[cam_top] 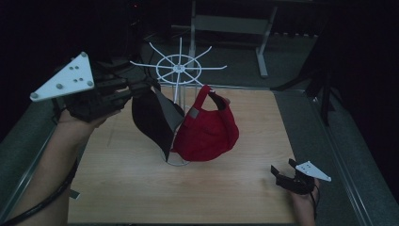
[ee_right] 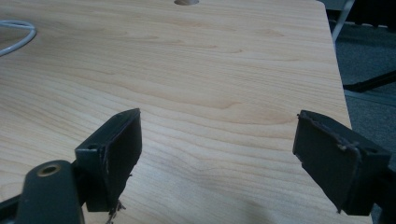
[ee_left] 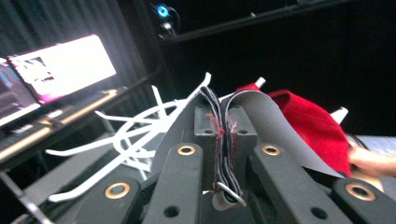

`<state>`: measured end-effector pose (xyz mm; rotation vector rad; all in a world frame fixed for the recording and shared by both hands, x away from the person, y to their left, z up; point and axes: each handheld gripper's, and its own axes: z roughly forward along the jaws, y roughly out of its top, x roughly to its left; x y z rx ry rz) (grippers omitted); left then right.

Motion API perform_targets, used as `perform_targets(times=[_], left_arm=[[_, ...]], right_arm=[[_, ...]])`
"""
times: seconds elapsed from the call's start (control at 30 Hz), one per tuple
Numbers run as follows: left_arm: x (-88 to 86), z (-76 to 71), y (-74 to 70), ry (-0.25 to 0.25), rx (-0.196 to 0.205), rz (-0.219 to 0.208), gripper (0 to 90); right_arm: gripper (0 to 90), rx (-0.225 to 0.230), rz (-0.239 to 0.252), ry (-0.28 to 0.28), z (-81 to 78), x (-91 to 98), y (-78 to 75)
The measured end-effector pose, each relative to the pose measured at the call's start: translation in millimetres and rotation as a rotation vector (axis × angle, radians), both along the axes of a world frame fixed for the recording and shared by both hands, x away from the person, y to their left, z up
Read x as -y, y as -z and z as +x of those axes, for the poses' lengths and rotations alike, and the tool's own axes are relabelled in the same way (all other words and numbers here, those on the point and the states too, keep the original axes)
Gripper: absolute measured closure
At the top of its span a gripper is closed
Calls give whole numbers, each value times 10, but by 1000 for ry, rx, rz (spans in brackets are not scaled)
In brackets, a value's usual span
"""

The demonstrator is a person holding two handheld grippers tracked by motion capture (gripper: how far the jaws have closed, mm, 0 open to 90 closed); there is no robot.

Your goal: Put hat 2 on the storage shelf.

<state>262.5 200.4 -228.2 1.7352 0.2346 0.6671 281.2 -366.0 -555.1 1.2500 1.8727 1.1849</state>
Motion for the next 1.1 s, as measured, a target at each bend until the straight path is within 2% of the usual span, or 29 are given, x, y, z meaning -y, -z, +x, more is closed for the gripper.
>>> perform_targets(times=[0.17, 0.43, 0.7, 0.77, 0.83, 0.93, 1.1], left_arm=[[18, 4, 134, 12, -36, 45, 863], [-38, 10, 281, 8, -61, 48, 860], [-59, 11, 308, 4, -65, 34, 847], [-70, 1, 334, 11, -67, 32, 804], [-70, -19, 347, 0, -69, 26, 679], [-69, -55, 358, -7, -72, 39, 635], [-111, -81, 379, 0, -81, 42, 637]], right_arm=[[155, 0, 3, -1, 0, 2, 0], [155, 2, 0, 0, -2, 1, 0], [155, 4, 2, -1, -3, 1, 0], [155, 4, 3, -1, -4, 2, 0], [155, 4, 3, -1, -3, 2, 0], [155, 3, 3, -2, -3, 3, 0], [155, 5, 3, -2, -4, 3, 0]])
